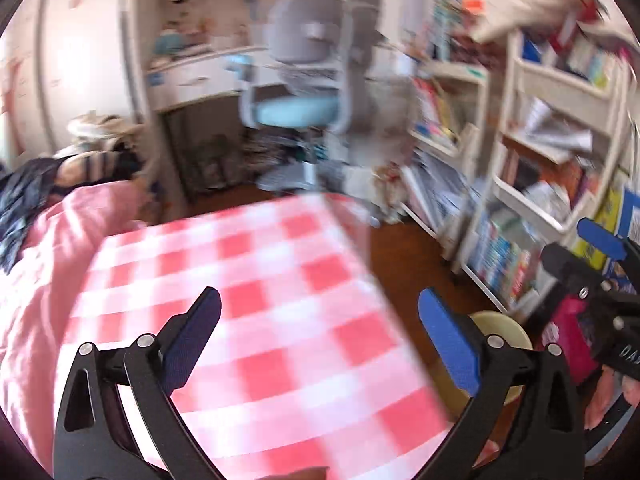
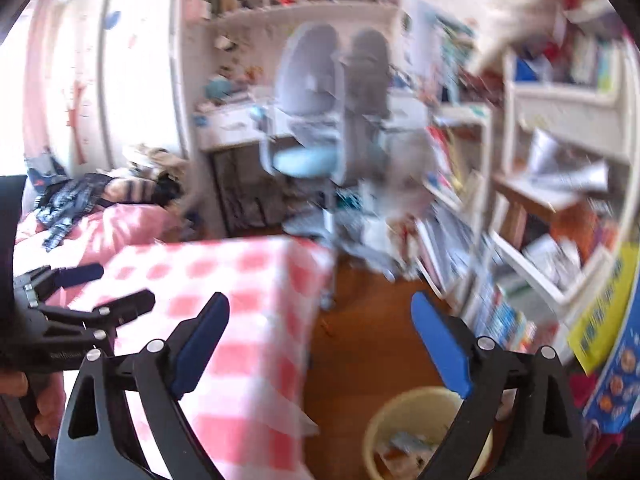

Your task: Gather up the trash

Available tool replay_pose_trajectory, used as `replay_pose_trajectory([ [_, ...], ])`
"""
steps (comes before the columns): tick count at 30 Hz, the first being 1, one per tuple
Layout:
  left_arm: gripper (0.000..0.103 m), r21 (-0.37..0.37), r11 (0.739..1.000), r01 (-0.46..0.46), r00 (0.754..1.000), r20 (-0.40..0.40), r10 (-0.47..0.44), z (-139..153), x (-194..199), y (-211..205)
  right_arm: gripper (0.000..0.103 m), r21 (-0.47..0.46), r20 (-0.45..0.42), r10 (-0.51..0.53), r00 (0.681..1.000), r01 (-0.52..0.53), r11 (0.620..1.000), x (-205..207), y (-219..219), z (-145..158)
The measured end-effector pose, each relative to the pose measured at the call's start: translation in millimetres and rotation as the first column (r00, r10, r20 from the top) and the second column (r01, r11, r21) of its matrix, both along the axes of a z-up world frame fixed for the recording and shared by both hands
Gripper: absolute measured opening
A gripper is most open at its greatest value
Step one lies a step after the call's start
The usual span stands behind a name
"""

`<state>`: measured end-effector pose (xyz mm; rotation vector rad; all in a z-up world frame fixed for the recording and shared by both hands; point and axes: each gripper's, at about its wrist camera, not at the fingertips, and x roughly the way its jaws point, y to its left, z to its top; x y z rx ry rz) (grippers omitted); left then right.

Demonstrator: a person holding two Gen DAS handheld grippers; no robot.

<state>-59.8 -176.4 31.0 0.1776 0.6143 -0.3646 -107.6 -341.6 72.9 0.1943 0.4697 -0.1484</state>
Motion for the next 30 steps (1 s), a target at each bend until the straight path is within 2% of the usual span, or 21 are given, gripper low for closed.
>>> replay_pose_trajectory([
  [5, 0.096, -0.041, 0.994, -0.097, 0.995, 0.032, 0.099, 18.2, -1.8, 77.4, 0.095, -0.007, 0.073, 0.043, 0.996, -0.043, 0.999, 16.4, 52.9, 29.3],
  [8, 0.096, -0.03, 0.991, -0.128, 0.991, 0.022, 0.129, 20.4, -0.4, 114.4, 0.095, -0.017, 0.083, 0.072, 0.994, -0.071, 0.997, 20.1, 84.6, 22.9],
  [10, 0.096, -0.021, 0.989, -0.148, 0.989, 0.027, 0.149, 22.1, -0.9, 137.3, 0.095, -0.042, 0.059, 0.097, 0.994, -0.095, 0.995, 26.4, 100.2, 15.7],
  [12, 0.096, -0.021, 0.985, -0.172, 0.984, 0.043, 0.172, 25.4, -0.9, 154.8, 0.095, -0.057, 0.027, 0.123, 0.992, -0.121, 0.991, 34.9, 110.8, 13.6],
  [15, 0.096, -0.04, 0.98, -0.195, 0.979, 0.043, 0.197, 29.3, 1.5, 177.9, 0.095, -0.073, 0.042, 0.12, 0.992, -0.117, 0.99, 37.4, 122.9, 16.5],
  [23, 0.096, -0.1, 0.967, -0.233, 0.967, 0.08, 0.241, 44.0, -0.6, 214.0, 0.095, -0.136, -0.025, 0.137, 0.99, -0.139, 0.981, 50.4, 142.3, 5.8],
  [30, 0.096, -0.133, 0.96, -0.247, 0.964, 0.063, 0.257, 42.4, 0.9, 231.1, 0.095, -0.171, -0.027, 0.154, 0.988, -0.156, 0.973, 52.1, 155.3, 5.1],
])
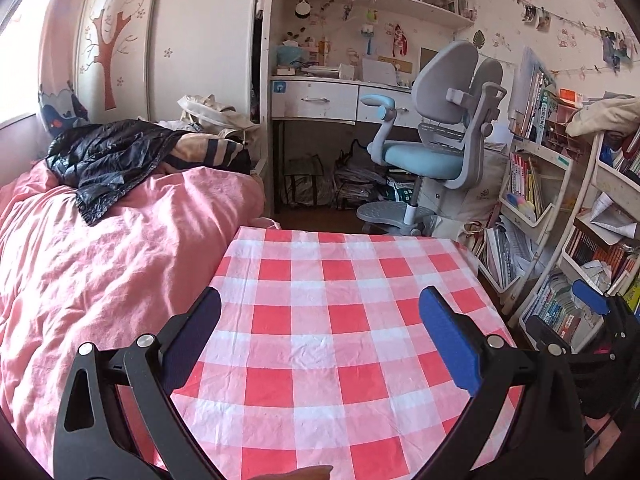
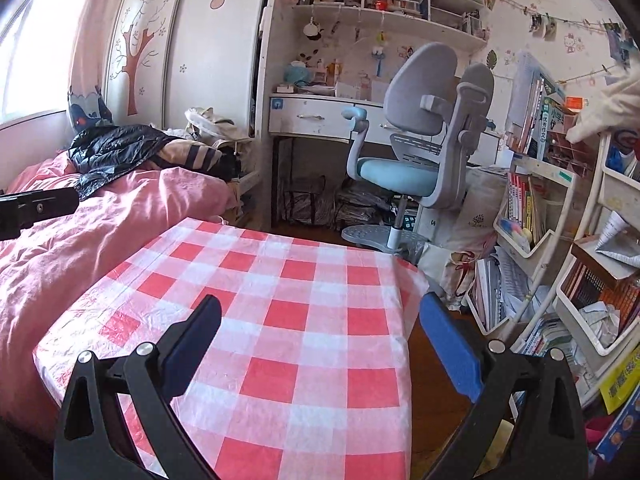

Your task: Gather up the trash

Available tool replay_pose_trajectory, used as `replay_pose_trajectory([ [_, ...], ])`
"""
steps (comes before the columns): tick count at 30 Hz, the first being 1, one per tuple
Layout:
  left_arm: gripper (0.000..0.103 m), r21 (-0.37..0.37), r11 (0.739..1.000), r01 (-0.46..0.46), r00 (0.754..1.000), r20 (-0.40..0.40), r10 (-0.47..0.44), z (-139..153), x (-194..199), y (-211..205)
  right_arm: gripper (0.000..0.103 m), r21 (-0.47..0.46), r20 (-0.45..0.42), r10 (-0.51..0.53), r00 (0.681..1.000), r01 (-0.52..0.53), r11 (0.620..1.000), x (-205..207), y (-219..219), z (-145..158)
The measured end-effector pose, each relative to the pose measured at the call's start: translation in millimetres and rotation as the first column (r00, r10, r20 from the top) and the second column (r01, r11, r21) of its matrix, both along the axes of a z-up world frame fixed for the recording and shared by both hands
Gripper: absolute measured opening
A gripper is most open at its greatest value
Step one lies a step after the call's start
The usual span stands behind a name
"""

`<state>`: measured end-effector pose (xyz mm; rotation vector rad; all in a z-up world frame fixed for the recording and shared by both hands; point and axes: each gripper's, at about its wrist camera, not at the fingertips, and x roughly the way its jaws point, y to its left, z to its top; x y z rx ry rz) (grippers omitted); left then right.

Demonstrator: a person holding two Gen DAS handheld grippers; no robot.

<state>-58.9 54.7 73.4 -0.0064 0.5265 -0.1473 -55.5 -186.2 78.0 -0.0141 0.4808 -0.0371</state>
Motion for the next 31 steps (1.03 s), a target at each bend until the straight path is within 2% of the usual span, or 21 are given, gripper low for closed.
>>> replay_pose_trajectory([
  [5, 0.096, -0.005, 1.0, 0.001, 1.0, 0.01, -0.001, -0.3, -2.3, -1.2, 0.095, -0.038, 0.011, 0.022, 1.0, -0.022, 0.999, -0.2, 8.2, 1.0],
  [11, 0.096, -0.115, 0.992, 0.044, 0.997, 0.061, -0.037, -1.4, -6.6, 5.7, 0.095, -0.041, 0.011, 0.033, 0.999, -0.033, 0.999, 1.0, 8.0, 1.5],
  [14, 0.096, -0.124, 0.99, 0.069, 0.996, 0.069, -0.061, -2.6, -8.0, 3.6, 0.095, -0.029, 0.015, 0.033, 0.999, -0.032, 0.999, 1.1, 5.6, 2.3],
  [20, 0.096, -0.041, 0.998, 0.048, 0.994, 0.096, -0.043, -2.4, -8.9, -8.3, 0.095, -0.028, 0.003, 0.036, 0.999, -0.036, 0.999, 3.4, 4.7, 0.2],
  [25, 0.096, 0.021, 0.999, 0.024, 1.0, -0.018, -0.024, -12.3, 7.7, -13.7, 0.095, -0.029, -0.005, 0.038, 0.999, -0.038, 0.999, 3.6, 2.9, -0.5],
  [31, 0.096, 0.096, 0.995, -0.012, 0.997, -0.068, 0.019, -24.4, 18.8, -16.4, 0.095, -0.024, -0.025, 0.029, 0.999, -0.03, 0.999, 6.8, -3.6, -3.4],
])
